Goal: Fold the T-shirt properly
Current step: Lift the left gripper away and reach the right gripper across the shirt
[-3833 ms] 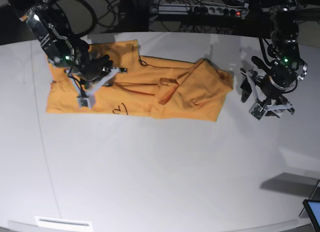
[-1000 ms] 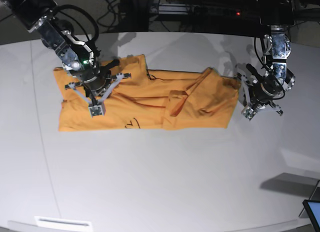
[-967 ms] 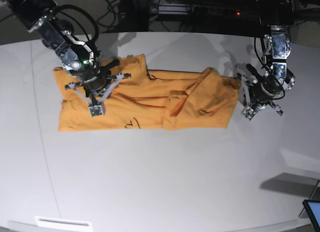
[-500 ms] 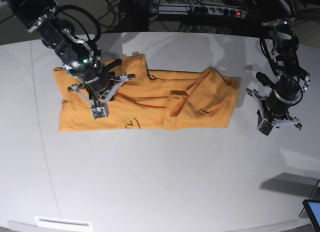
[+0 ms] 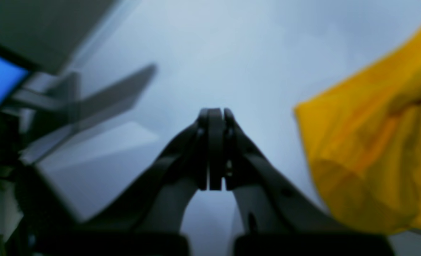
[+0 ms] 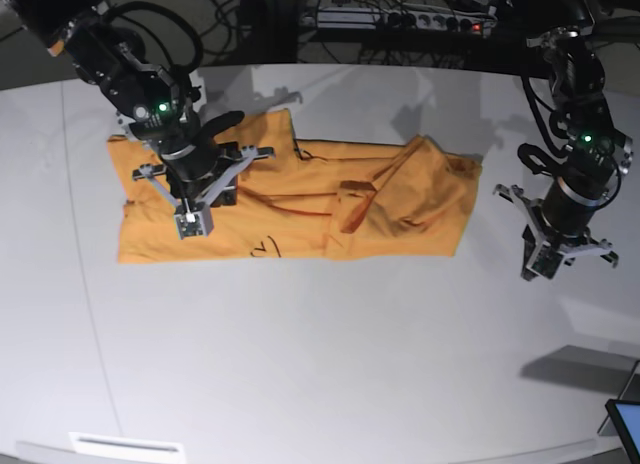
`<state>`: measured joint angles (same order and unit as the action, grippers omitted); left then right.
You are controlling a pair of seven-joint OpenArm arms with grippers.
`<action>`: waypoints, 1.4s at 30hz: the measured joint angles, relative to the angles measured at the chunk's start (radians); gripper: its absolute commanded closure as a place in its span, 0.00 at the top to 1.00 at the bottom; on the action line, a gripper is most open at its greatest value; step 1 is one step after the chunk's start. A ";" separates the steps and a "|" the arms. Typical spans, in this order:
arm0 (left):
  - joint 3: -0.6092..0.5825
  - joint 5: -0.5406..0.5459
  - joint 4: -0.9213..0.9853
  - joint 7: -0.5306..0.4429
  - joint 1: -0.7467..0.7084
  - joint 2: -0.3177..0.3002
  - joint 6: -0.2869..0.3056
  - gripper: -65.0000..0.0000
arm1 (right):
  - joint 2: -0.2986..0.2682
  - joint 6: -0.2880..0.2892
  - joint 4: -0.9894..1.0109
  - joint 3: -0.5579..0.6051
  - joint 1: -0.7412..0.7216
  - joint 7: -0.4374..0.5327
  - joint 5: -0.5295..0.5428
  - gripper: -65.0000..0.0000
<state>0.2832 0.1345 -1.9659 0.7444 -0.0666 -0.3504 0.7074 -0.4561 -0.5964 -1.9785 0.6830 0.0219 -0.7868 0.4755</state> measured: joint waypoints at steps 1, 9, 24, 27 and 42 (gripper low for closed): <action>0.008 0.001 -0.003 0.000 0.000 0.001 0.000 0.00 | 0.000 0.000 0.000 0.000 0.000 -0.001 0.000 0.22; 0.024 -0.003 -0.002 0.000 -0.035 0.006 0.000 0.00 | -0.003 0.251 0.001 0.000 0.020 -0.006 0.106 0.27; 0.079 -0.014 0.000 0.006 0.019 0.006 0.000 0.00 | -0.003 0.504 0.006 -0.127 -0.036 -0.109 0.519 0.26; 0.072 -0.005 -0.002 -0.001 0.030 0.007 0.000 0.00 | 0.011 0.529 0.006 -0.127 -0.077 -0.144 0.551 0.26; 0.074 -0.010 -0.002 0.005 0.024 0.006 0.001 0.00 | 0.205 0.615 0.251 -0.034 -0.154 -0.211 0.541 0.26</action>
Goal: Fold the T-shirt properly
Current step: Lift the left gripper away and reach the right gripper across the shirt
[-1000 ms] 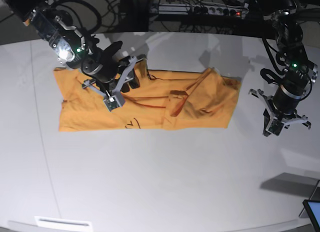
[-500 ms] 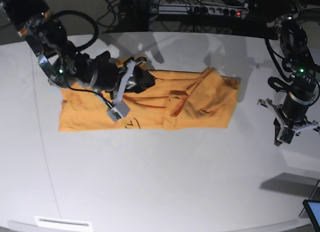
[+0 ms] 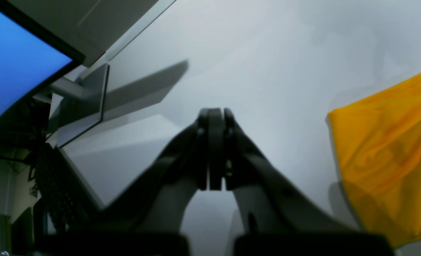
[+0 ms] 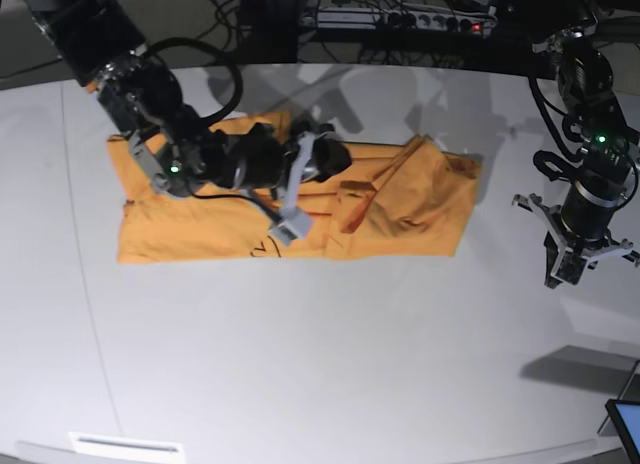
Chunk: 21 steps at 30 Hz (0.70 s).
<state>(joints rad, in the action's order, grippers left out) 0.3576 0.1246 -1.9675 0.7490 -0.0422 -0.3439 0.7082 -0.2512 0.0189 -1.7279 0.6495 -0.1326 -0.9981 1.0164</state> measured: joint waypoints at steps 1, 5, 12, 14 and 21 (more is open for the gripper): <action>0.000 0.000 0.000 0.000 0.000 0.000 0.000 0.00 | 0.016 0.000 0.008 0.010 -0.002 -0.002 -0.001 0.26; 0.000 0.000 0.000 0.000 -0.006 0.000 0.000 0.00 | 0.053 0.000 0.037 0.011 -0.012 0.001 0.003 0.26; -0.001 0.000 0.000 0.000 -0.008 0.001 0.000 0.00 | 0.069 0.000 0.112 0.009 -0.034 0.005 -0.001 0.26; -0.001 0.000 0.000 0.000 -0.008 0.000 0.000 0.00 | 0.069 0.000 0.116 0.019 -0.050 0.006 -0.006 0.26; -0.004 0.008 0.000 0.000 -0.010 0.003 0.000 0.00 | 0.125 0.004 0.182 0.080 -0.097 0.001 -0.154 0.26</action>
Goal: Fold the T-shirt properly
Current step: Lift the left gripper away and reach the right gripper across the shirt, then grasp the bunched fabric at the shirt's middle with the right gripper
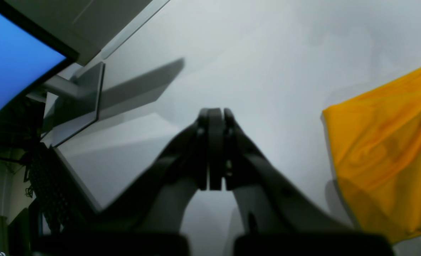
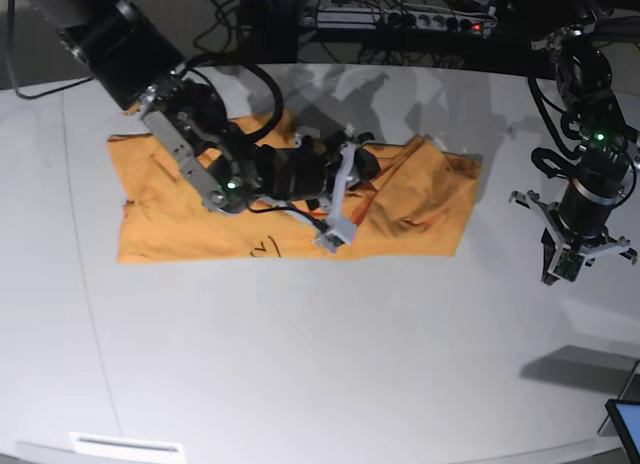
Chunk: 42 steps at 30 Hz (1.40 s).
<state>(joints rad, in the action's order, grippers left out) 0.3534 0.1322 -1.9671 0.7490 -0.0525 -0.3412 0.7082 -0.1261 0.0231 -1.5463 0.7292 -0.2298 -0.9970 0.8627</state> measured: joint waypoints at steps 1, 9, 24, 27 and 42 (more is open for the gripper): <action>0.000 -0.001 0.000 0.000 0.000 0.000 0.000 0.00 | 0.009 0.002 0.013 0.001 0.003 -0.001 -0.019 0.26; 0.007 -0.002 0.000 -0.004 -0.019 -0.003 0.000 0.00 | 0.019 0.003 0.031 -0.002 0.000 -0.001 -0.088 0.26; 0.003 -0.008 0.001 -0.001 -0.019 -0.003 0.000 0.00 | -0.044 0.003 0.032 -0.106 -0.008 -0.002 -0.085 0.26; 0.003 -0.008 0.001 0.000 -0.019 -0.003 0.000 0.00 | -0.043 0.003 0.032 -0.105 -0.011 -0.008 -0.084 0.27; 0.003 -0.007 0.002 -0.001 -0.019 -0.003 0.000 0.00 | 0.017 0.005 0.047 -0.109 -0.034 -0.003 -0.082 0.45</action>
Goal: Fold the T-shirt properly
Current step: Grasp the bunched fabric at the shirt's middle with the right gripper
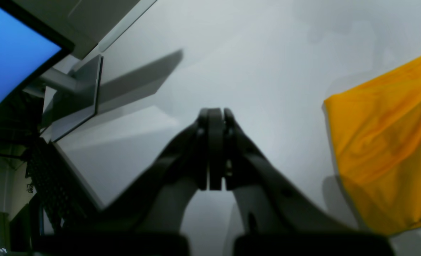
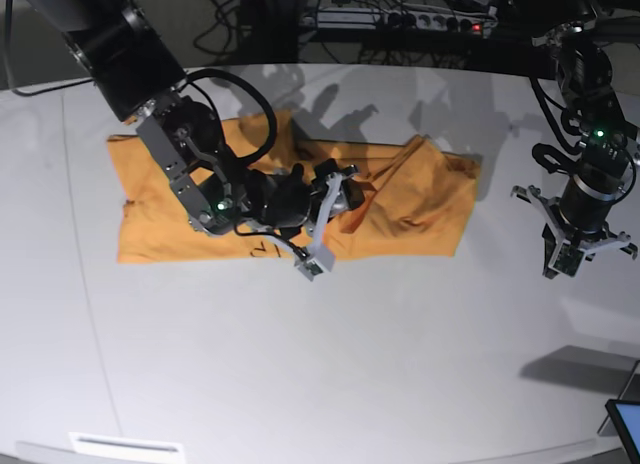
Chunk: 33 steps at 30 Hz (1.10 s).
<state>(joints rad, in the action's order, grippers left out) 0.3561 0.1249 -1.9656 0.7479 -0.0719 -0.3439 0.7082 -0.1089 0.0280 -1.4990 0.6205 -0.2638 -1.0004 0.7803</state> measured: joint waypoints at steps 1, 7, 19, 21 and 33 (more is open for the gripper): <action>-0.001 0.000 0.000 0.000 0.000 0.000 0.000 0.00 | 0.005 0.001 0.011 0.002 -0.003 0.000 0.002 0.45; 0.000 0.000 0.000 0.000 0.000 0.000 0.000 0.00 | 0.016 0.002 0.045 0.004 -0.010 0.004 -0.002 0.45; -0.002 -0.001 0.000 0.000 0.000 0.000 0.000 0.00 | 0.039 0.002 0.045 0.004 -0.016 0.007 -0.003 0.45; -0.002 0.000 0.000 0.000 0.000 0.000 0.000 0.00 | 0.042 0.002 0.045 0.004 -0.016 0.006 -0.003 0.45; -0.002 0.000 0.000 0.001 0.000 0.000 0.000 0.00 | 0.060 0.002 0.045 0.006 -0.024 0.007 -0.006 0.35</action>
<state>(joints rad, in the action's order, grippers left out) 0.3546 0.1246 -1.9656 0.7486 -0.0723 -0.3443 0.7082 -0.0494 0.0296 -1.4544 0.6270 -0.2878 -0.9936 0.7742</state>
